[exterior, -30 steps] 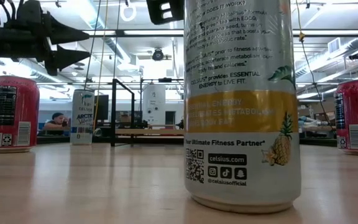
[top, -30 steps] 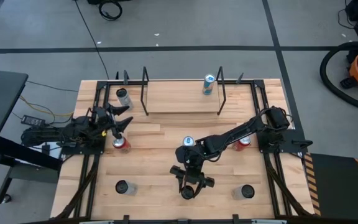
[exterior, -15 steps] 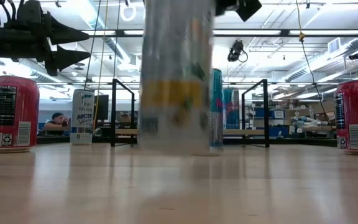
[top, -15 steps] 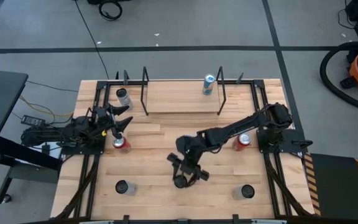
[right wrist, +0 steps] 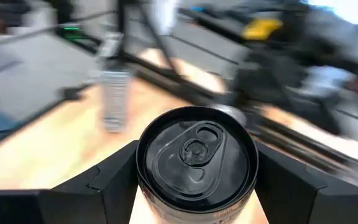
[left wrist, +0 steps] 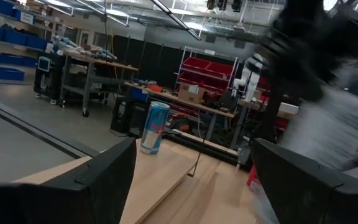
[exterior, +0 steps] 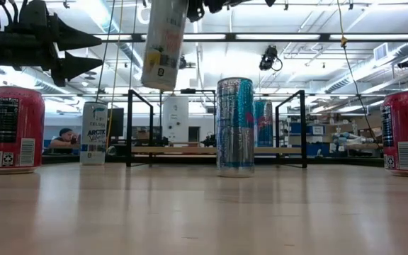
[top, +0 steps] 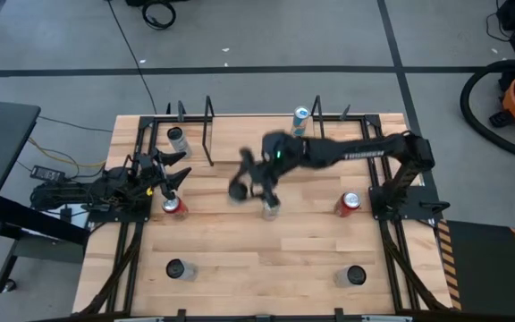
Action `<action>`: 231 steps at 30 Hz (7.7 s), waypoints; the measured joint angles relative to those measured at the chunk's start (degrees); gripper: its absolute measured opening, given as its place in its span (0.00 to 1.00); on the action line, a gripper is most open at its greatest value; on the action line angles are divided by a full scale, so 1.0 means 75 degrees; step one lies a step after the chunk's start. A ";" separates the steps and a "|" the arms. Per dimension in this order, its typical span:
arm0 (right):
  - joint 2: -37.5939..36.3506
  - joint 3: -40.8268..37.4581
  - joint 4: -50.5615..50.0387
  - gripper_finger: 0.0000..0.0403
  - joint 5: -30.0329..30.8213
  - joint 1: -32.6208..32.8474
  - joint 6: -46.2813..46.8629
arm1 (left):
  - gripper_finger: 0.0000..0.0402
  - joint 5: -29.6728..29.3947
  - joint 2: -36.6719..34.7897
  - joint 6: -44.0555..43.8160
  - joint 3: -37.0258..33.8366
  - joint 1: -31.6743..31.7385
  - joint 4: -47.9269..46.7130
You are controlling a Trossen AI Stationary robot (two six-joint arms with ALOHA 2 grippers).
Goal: Place canned beverage on shelf
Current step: Put the left white-yellow soda can on the shelf, then put the right red-black soda can on the shelf
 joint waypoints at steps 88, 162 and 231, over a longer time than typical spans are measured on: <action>-0.0763 -0.2885 0.1535 0.68 -0.0140 -0.5263 0.2143 | 0.80 0.0000 0.0001 -0.0287 0.0000 0.0000 -0.0230; -0.2677 -0.2290 0.1706 0.92 -0.3994 -0.3789 0.3874 | 0.80 -0.0003 0.0001 -0.0293 0.0000 0.0000 -0.0230; -0.5611 -0.3667 -0.8989 0.91 0.2138 -0.0518 0.4575 | 0.80 0.0446 0.0002 -0.0273 -0.0001 0.0000 -0.0446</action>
